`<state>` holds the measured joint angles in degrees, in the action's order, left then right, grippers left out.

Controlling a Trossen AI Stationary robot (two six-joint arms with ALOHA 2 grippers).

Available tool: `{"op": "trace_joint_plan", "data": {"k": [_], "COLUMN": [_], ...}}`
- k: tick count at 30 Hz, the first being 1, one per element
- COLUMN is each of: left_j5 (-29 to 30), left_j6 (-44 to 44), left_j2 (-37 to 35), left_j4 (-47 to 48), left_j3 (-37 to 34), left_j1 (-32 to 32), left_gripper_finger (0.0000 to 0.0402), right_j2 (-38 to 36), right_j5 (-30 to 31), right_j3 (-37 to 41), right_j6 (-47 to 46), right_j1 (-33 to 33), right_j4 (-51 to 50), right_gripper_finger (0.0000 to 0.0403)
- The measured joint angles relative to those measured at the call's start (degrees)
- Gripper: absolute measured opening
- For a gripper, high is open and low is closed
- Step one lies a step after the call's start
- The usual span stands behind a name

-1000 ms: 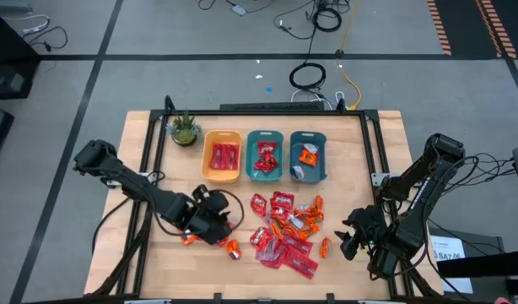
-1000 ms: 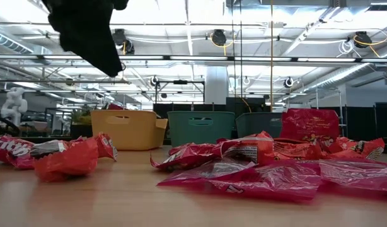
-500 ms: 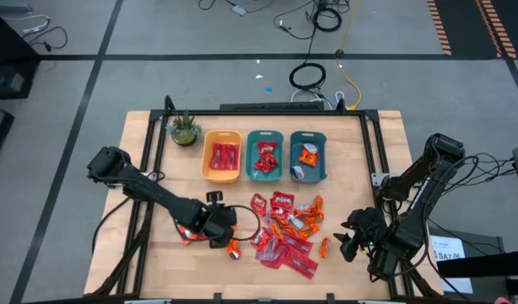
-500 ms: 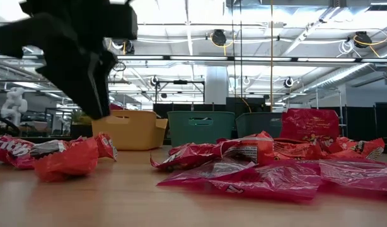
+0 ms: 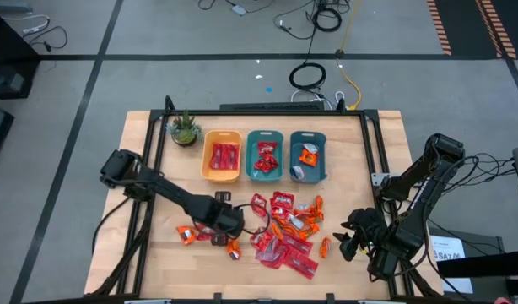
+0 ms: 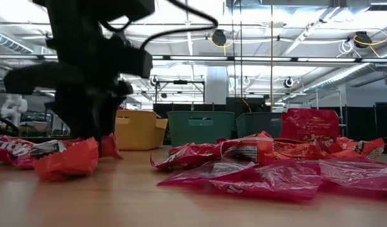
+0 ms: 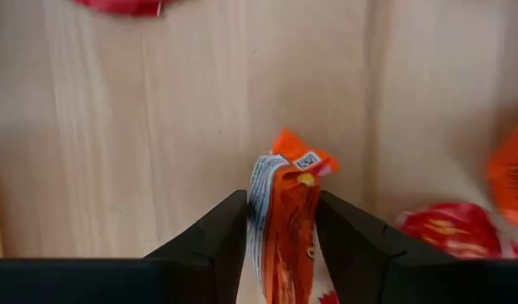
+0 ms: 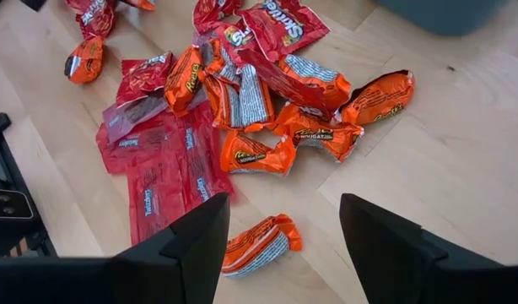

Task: Sort candy
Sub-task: Put the orange candy into the top right blue bin

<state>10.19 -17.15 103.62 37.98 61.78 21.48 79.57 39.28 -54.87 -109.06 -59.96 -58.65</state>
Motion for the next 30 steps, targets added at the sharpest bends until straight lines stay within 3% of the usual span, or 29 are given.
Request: {"op": "trace_joint_plan", "data": {"k": [10, 21, 25, 30], "left_j5": [-2.90, -4.12, -3.66, -3.80], "left_j6": [-0.37, -0.43, 0.04, 2.28], "left_j2": [1.09, -1.09, -1.19, -1.23], "left_j4": [0.27, -0.05, -1.15, -10.18], "left_j3": [0.45, 9.46, 15.44, 21.11], "left_j1": [-0.84, -2.45, -5.87, -12.27], "left_gripper_finger": [0.0048, 0.0035, 0.0039, 0.0041], "right_j2": [0.00, 0.01, 0.02, 0.02], "right_j5": [0.01, 0.30, 2.32, 3.00], "right_j3": [0.00, 0.00, 0.00, 0.00], "right_j6": [-0.39, -0.22, -0.20, -0.91], "right_j1": [0.00, 0.00, 0.02, 0.04], "right_j4": [-0.05, -0.81, -0.66, -0.57], "right_gripper_finger": [0.0217, 0.0217, 0.0217, 0.0217]}}
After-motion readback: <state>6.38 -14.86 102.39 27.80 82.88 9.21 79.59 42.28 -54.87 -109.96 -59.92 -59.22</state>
